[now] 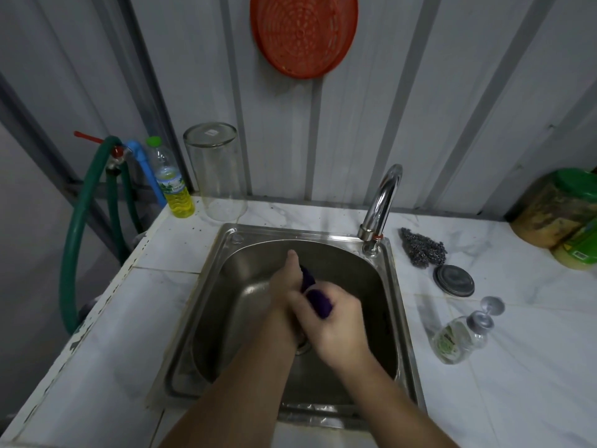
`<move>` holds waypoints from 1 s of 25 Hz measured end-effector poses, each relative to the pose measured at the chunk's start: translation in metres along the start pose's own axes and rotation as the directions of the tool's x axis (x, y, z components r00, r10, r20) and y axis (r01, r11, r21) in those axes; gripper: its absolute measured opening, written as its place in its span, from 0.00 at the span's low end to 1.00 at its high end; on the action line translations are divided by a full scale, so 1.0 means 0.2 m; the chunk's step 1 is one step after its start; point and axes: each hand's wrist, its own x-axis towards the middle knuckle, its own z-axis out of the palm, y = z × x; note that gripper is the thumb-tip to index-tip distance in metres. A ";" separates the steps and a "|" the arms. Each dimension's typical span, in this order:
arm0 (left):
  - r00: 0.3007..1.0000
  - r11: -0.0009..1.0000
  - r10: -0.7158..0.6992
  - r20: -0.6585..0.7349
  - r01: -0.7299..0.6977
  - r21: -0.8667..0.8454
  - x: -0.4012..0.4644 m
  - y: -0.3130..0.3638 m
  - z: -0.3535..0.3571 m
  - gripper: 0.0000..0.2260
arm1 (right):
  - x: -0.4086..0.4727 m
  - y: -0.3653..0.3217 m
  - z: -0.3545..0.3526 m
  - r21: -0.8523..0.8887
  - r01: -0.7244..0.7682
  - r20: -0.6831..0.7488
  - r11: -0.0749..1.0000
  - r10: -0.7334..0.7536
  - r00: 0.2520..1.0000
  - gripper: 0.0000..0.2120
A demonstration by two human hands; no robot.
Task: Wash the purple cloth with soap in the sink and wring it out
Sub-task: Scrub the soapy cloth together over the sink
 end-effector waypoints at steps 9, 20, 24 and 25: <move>0.992 0.995 0.100 0.071 -0.100 -0.005 -0.07 -0.05 0.04 0.14 | 0.20 -0.04 -0.04 -0.186 -0.307 -0.282 0.933 0.249 0.927 0.23; 0.999 1.000 0.027 -0.021 -0.027 0.008 -0.07 -0.04 0.06 0.15 | 0.15 0.05 0.00 -0.169 -0.326 -0.281 0.930 0.272 0.921 0.25; 0.999 1.000 -0.029 0.032 0.029 -0.011 -0.09 -0.05 0.06 0.17 | 0.19 0.06 0.00 -0.201 -0.356 -0.307 0.912 0.287 0.908 0.25; 0.994 0.997 -0.066 0.086 0.068 -0.024 -0.11 -0.08 0.08 0.16 | 0.24 0.06 -0.06 -0.219 -0.412 -0.291 0.884 0.344 0.893 0.24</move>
